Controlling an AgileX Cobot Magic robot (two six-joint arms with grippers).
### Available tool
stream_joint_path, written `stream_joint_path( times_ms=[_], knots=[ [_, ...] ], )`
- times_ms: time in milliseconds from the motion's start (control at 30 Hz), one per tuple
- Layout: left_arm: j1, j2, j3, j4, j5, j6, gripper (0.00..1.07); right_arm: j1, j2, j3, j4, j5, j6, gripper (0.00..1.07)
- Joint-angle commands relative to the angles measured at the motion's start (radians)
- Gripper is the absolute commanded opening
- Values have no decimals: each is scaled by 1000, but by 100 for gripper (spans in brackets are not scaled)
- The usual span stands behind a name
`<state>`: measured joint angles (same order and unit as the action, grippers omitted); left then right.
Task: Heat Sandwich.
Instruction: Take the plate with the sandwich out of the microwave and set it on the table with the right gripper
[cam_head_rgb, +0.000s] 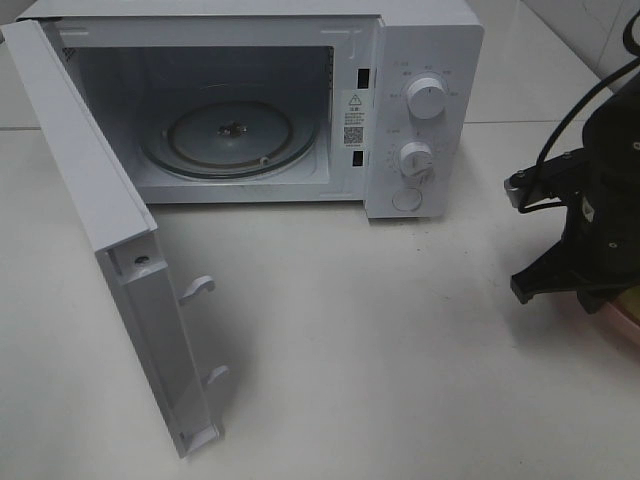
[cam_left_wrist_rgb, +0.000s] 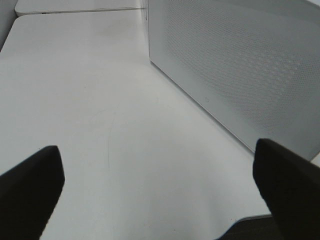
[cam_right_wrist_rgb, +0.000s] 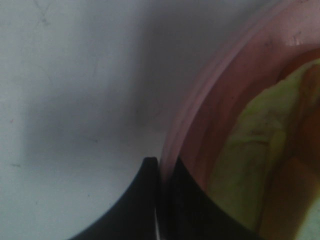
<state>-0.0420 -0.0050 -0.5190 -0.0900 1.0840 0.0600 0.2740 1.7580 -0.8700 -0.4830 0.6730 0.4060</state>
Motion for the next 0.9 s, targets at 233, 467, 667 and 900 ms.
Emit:
stream_joint_path(
  times_ms=[233, 467, 667, 900],
  knots=[
    [0, -17, 1, -1, -13, -5, 98, -7, 88, -68, -37, 1, 14, 0],
    [0, -17, 1, -1, -13, -5, 98, -7, 116, -69, -32, 0, 26, 1],
    [0, -17, 1, -1, -13, -5, 98, -7, 116, -69, -32, 4, 26, 2],
    [0, -17, 1, -1, -13, -5, 98, -7, 116, -69, -32, 4, 26, 9]
  ],
)
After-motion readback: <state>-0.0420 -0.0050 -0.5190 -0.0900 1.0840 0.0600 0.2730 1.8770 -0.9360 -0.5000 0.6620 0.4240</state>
